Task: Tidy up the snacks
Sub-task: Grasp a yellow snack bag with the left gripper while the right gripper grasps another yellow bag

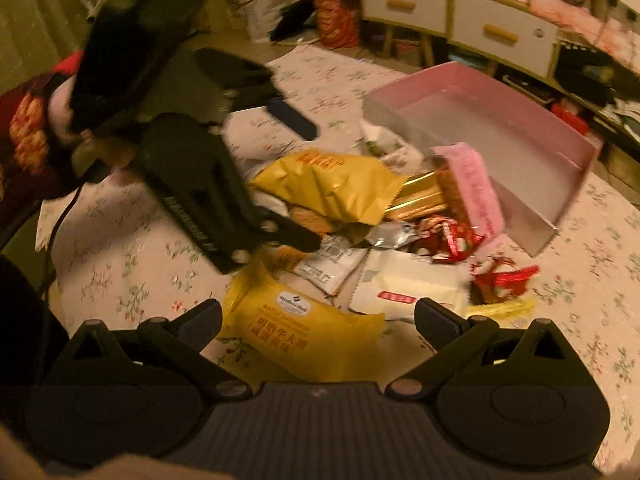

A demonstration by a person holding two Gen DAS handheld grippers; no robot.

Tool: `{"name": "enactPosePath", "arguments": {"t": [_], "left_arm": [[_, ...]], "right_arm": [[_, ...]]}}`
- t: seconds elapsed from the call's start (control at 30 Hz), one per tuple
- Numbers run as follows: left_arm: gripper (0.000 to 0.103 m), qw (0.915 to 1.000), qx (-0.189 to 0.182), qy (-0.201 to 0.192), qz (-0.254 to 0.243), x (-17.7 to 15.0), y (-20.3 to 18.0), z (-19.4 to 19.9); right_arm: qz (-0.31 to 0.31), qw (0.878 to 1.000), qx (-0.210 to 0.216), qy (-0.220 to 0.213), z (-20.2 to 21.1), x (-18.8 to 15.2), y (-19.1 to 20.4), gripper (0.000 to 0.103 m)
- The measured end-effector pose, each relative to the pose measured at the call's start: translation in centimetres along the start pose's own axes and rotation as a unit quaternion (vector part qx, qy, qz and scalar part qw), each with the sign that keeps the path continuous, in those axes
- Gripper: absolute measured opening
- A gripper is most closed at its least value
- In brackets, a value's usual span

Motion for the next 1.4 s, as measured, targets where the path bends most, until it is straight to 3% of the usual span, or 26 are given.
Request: {"name": "enactPosePath", "arguments": {"t": [0.13, 0.27, 0.47, 0.63, 0.73, 0.8, 0.93, 1.0, 1.17, 1.23, 1.3, 1.33, 1.4], "left_arm": [[0.103, 0.9998, 0.013, 0.015, -0.005, -0.6, 0.2, -1.3], [0.103, 0.9993, 0.026, 0.017, -0.022, -1.2, -0.1, -1.7], [0.098, 0.9993, 0.037, 0.009, -0.008, -1.1, 0.1, -1.4], [0.086, 0.9986, 0.051, 0.0, 0.013, -1.3, -0.3, -0.7], [0.067, 0.9977, 0.062, 0.001, 0.026, -1.5, -0.7, -0.3], [0.051, 0.9964, 0.076, 0.002, 0.038, -1.7, -0.7, -0.1], [0.047, 0.9928, 0.092, -0.007, 0.077, -2.0, -0.1, 0.5], [0.04, 0.9907, 0.096, -0.012, 0.096, -2.1, 0.1, 0.9], [0.032, 0.9868, 0.099, -0.023, 0.126, -1.9, 0.3, 2.1], [0.032, 0.9853, 0.097, -0.025, 0.138, -1.9, 0.4, 2.4], [0.032, 0.9837, 0.102, -0.025, 0.146, -1.9, 0.3, 2.6], [0.032, 0.9828, 0.106, -0.023, 0.15, -2.1, 0.3, 2.6], [0.033, 0.9815, 0.114, -0.018, 0.153, -2.3, 0.4, 2.6]], "right_arm": [[0.047, 0.998, -0.01, 0.033, -1.5, -0.9, 1.2, 0.102], [0.09, 0.994, -0.021, 0.063, -3.2, -1.7, 2.3, 0.093], [0.135, 0.987, -0.049, 0.074, -4.8, -2.0, 2.9, 0.089], [0.1, 0.991, -0.041, 0.075, -4.8, -2.0, 2.3, 0.09], [0.088, 0.992, -0.049, 0.071, -4.4, -1.8, 2.0, 0.074], [0.083, 0.993, -0.048, 0.066, -4.2, -1.5, 2.2, 0.047], [0.107, 0.99, -0.067, 0.065, -4.0, -1.5, 2.6, 0.038], [0.119, 0.988, -0.075, 0.063, -3.8, -1.5, 3.0, 0.024], [0.125, 0.985, -0.091, 0.07, -3.2, -2.2, 3.4, 0.023], [0.13, 0.984, -0.104, 0.07, -3.0, -2.4, 3.4, 0.03], [0.141, 0.981, -0.115, 0.064, -2.9, -2.4, 3.9, 0.052], [0.149, 0.981, -0.113, 0.058, -2.7, -2.4, 4.3, 0.058], [0.169, 0.977, -0.118, 0.048, -2.5, -2.2, 5.1, 0.061]]}}
Point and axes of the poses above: each gripper's, at about its wrist camera, not at the fingertips, and z roughly against the way its jaws point, y to its left, x to its top, the point moved 9 cm from there along -z, roughly the way its jaws point, and after that the axes turned 9 degrees about z, right-handed, at the moved point
